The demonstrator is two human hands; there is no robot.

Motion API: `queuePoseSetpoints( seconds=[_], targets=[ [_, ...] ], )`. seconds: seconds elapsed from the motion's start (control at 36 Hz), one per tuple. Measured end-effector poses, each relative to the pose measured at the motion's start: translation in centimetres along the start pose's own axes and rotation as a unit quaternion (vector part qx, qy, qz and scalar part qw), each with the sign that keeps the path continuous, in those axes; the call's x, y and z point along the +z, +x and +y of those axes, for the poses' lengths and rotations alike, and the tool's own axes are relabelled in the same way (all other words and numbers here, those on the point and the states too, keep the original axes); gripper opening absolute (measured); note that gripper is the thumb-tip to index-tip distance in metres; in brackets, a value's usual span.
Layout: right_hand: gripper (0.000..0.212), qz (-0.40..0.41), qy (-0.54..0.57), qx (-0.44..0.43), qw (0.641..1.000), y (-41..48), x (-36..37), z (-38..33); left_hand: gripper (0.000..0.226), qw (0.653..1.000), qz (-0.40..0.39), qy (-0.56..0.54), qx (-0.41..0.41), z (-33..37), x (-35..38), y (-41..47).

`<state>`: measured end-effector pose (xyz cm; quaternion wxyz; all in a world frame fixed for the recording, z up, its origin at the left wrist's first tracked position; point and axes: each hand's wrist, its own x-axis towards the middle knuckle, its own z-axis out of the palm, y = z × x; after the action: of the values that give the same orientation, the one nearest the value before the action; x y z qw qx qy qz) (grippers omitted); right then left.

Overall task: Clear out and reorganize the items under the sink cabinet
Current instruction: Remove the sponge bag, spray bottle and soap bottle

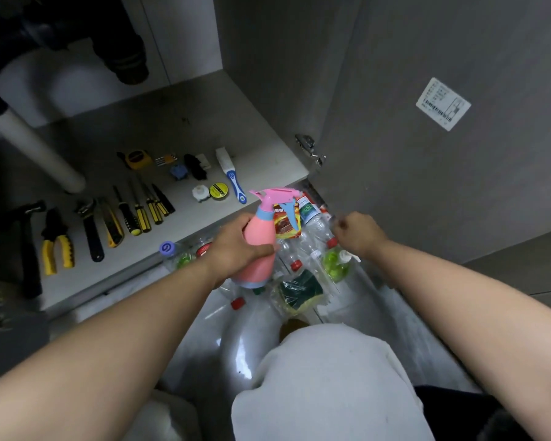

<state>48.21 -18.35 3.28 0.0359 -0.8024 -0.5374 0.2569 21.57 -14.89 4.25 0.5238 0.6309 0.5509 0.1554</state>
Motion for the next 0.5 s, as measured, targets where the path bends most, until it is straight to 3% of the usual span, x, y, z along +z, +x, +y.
queuePoseSetpoints(
  seconds=[0.06,0.14,0.22,0.31,0.5],
  targets=[
    [0.038,-0.007,0.181,-0.024,0.983,-0.5,-1.5,-2.8,0.067,1.000,-0.004,0.018,0.011,0.0,-0.3,-0.5],
    [0.043,-0.135,0.351,-0.029,0.926,-1.9,-4.0,-7.3,0.063,0.998,-0.005,0.047,0.028,-0.3,-1.2,-1.4],
    [0.043,-0.190,0.299,-0.105,0.929,-3.5,-4.8,-10.4,0.066,0.997,-0.004,0.068,0.041,-0.5,-2.2,-2.4],
    [0.027,-0.150,0.229,-0.169,0.947,-4.8,-3.9,-12.3,0.069,0.995,-0.006,0.076,0.060,-0.7,-3.2,-3.3],
    [0.007,-0.059,0.087,-0.201,0.974,-6.2,-3.5,-11.9,0.074,0.994,-0.031,0.073,0.081,-1.0,-3.3,-4.1]
  ],
)
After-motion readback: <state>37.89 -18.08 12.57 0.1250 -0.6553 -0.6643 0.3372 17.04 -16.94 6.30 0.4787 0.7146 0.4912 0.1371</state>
